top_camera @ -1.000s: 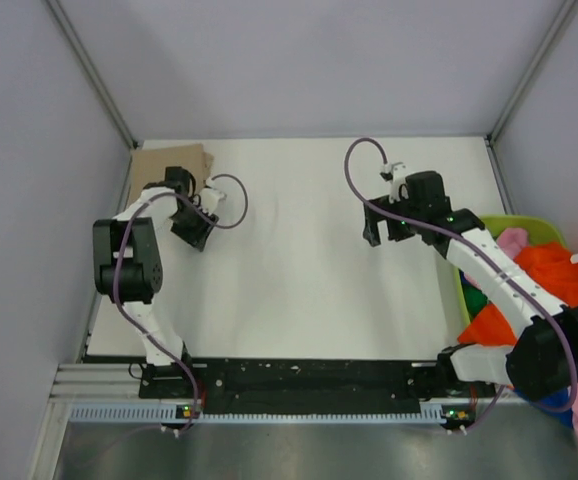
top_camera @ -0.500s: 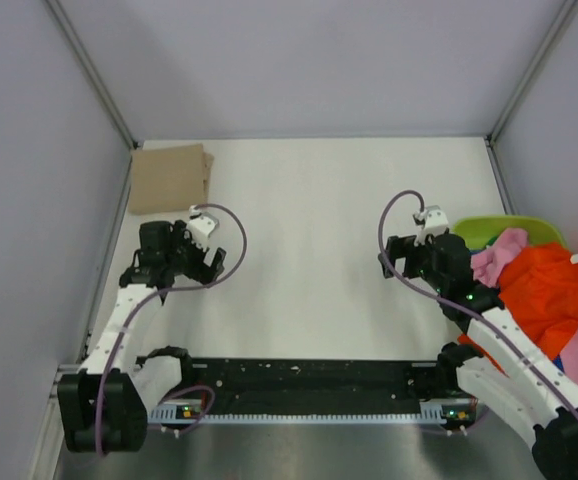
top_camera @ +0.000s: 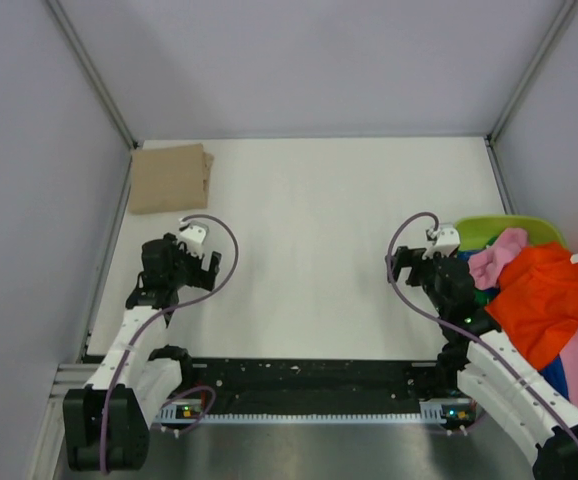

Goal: Fold and stack the t-shirts
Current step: Put the neatly folded tshirt into the corner of the board with the left arm

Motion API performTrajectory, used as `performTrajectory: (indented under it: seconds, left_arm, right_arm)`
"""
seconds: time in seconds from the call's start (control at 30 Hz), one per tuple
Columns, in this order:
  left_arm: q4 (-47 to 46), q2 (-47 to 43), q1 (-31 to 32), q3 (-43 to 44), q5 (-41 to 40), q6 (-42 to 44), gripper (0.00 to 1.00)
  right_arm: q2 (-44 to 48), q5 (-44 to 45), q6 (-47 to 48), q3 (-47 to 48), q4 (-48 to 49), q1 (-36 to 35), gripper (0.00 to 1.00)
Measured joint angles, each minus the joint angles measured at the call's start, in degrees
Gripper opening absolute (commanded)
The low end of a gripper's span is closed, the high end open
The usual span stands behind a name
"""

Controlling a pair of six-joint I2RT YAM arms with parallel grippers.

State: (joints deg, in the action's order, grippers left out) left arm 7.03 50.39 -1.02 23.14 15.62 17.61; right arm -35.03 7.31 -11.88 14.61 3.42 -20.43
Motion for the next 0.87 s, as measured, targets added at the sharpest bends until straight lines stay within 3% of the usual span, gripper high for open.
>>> performTrajectory:
  seconds: [0.87]
  left_arm:
    - [-2.8,0.0,0.0,-0.2,-1.0,-1.2,0.99]
  right_arm:
    - [0.1,2.1,-0.2,-0.3,1.8,0.0,0.99]
